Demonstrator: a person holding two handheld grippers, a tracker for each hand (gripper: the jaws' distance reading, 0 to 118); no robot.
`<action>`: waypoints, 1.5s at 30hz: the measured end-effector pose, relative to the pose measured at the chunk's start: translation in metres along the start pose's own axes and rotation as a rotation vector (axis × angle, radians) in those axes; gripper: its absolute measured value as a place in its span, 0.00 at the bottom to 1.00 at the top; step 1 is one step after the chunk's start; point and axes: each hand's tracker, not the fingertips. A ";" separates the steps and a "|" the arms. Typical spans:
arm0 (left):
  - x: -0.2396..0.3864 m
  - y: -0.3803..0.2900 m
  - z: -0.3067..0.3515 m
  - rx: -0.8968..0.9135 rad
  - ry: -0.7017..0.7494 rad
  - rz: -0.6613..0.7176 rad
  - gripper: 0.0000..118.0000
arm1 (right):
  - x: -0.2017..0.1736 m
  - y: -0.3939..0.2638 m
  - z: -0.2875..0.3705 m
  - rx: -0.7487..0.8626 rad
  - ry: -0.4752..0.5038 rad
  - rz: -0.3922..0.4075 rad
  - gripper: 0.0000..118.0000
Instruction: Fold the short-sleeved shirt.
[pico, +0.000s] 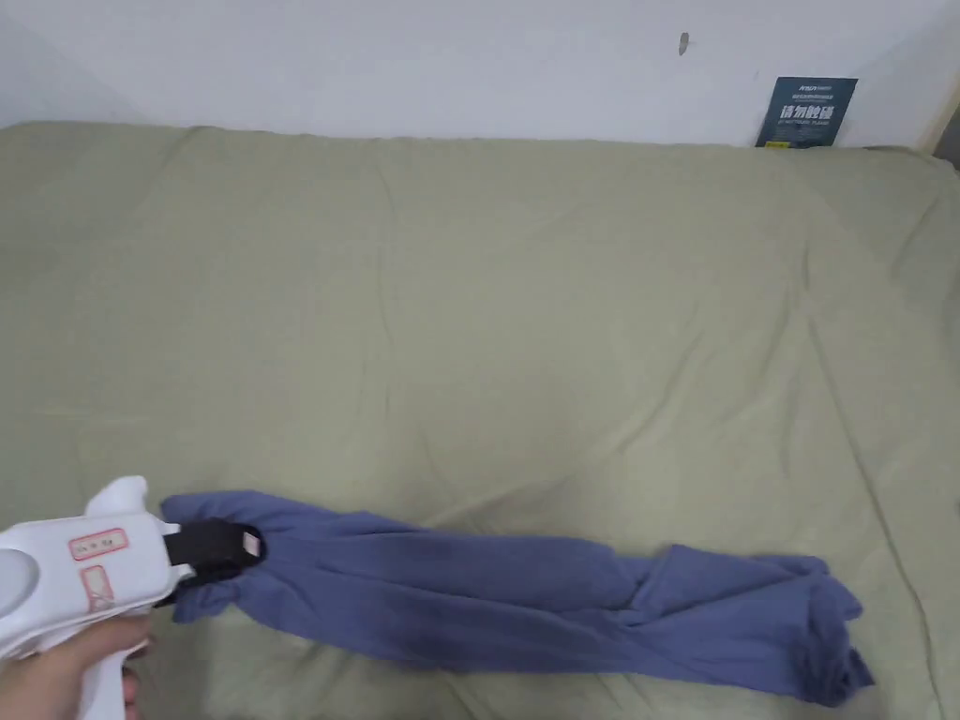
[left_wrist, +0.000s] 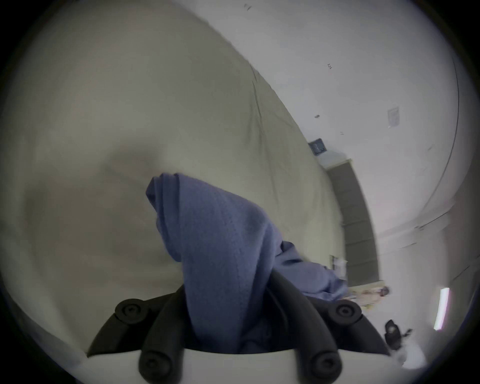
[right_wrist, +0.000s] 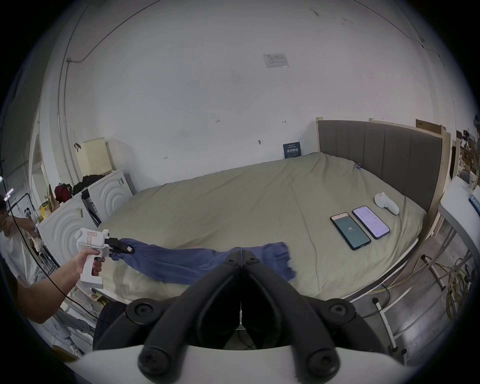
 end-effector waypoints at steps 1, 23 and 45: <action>0.000 0.005 0.004 0.018 0.061 -0.033 0.09 | 0.002 -0.002 -0.001 -0.001 0.002 -0.002 0.00; 0.169 -0.131 -0.056 0.093 -0.110 -0.555 0.94 | 0.023 -0.006 0.027 0.045 -0.021 0.119 0.00; 0.205 -0.186 -0.148 -0.056 -0.148 -0.533 0.04 | 0.021 -0.006 0.027 0.022 -0.018 0.033 0.00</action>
